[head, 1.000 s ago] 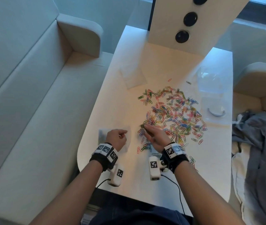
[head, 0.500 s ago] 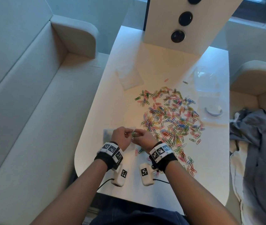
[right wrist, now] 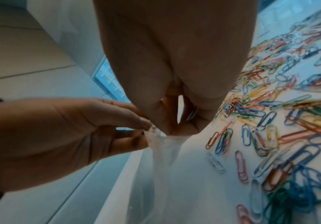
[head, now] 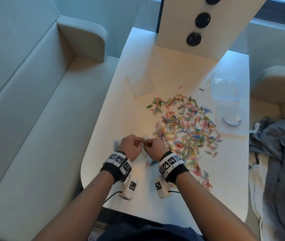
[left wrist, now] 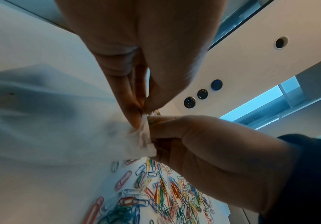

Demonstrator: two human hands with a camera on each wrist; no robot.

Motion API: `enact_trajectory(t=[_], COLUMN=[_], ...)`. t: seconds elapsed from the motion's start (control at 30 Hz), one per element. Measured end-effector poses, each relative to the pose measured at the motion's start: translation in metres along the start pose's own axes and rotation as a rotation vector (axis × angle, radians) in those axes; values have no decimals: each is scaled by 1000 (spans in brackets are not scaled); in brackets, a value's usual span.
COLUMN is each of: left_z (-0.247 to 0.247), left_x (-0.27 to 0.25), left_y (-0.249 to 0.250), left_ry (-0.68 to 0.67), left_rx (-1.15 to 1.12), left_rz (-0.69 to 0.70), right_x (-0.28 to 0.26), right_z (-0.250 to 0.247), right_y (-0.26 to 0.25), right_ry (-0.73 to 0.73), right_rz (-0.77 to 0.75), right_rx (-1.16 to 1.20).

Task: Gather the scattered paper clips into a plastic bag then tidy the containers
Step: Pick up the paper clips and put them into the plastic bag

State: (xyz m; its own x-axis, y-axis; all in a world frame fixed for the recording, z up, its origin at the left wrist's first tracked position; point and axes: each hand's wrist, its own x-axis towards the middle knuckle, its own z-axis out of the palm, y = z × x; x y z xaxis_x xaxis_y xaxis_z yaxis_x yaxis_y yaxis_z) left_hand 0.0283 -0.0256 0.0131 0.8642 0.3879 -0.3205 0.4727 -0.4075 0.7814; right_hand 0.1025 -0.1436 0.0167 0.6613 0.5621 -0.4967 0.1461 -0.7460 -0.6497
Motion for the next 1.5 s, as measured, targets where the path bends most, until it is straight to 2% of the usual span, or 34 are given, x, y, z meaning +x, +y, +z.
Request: enact_trajectory(t=[0.1,0.13,0.2,0.27,0.3,0.37,0.43,0.5,0.53,0.63,0.73,0.93,1.0,1.07,1.13,1.17,1.23,1.27,1.5], left_z=[-4,-6,-12,-19,-22,-26,-28,-30,-30,-30,-28,-18,-15,-12,-9,-7,-1,2,23], left_x=[-1,-2,-3,-7,-8,-12,-17,-20,-22,-26,-31,-42,-44,-44,-43,-42,-40,-40,-39], left_y=[-3,-5,-9,-13,-15,-18,-19,-20,-21,-24,-27,-32,-31,-30,-30,-30,-26,-24,-7], left_ry=[31,38,47,63,73,86,99,115,118,120,104,49,22,-11,-30,-33,-41,-44,-27], left_rx=[11,13,13,-2,-8,-15,-14,-19,-23,-34,-40,-9,10,25,27,26,17,11,-18], left_rz=[-12,-18,-44,-78,-90,-103,-102,-96,-96,-101,-112,-154,-158,-159,-162,-162,-158,-156,-133], right_x=[-3,-4,-5,-3,-2,-2,-8,-18,-24,-36,-39,-31,-27,-27,-31,-34,-44,-49,-60], right_z=[-2,-5,-10,-9,-7,5,19,27,29,27,20,4,-3,-14,-24,-27,-31,-31,-6], right_y=[4,8,17,29,34,42,50,57,62,75,89,90,91,94,94,93,82,75,36], right_ry=[-55,-23,131,262,261,152,-34,-148,-157,-130,-48,-14,82,291,449,456,387,353,217], right_rz=[-37,-22,2,2,-26,-162,-257,-307,-334,-396,-467,-408,-300,-101,129,213,270,278,267], right_rx=[166,268,355,230,116,-194,-526,-747,-807,-864,-814,-796,-652,-296,167,466,1053,1230,1544])
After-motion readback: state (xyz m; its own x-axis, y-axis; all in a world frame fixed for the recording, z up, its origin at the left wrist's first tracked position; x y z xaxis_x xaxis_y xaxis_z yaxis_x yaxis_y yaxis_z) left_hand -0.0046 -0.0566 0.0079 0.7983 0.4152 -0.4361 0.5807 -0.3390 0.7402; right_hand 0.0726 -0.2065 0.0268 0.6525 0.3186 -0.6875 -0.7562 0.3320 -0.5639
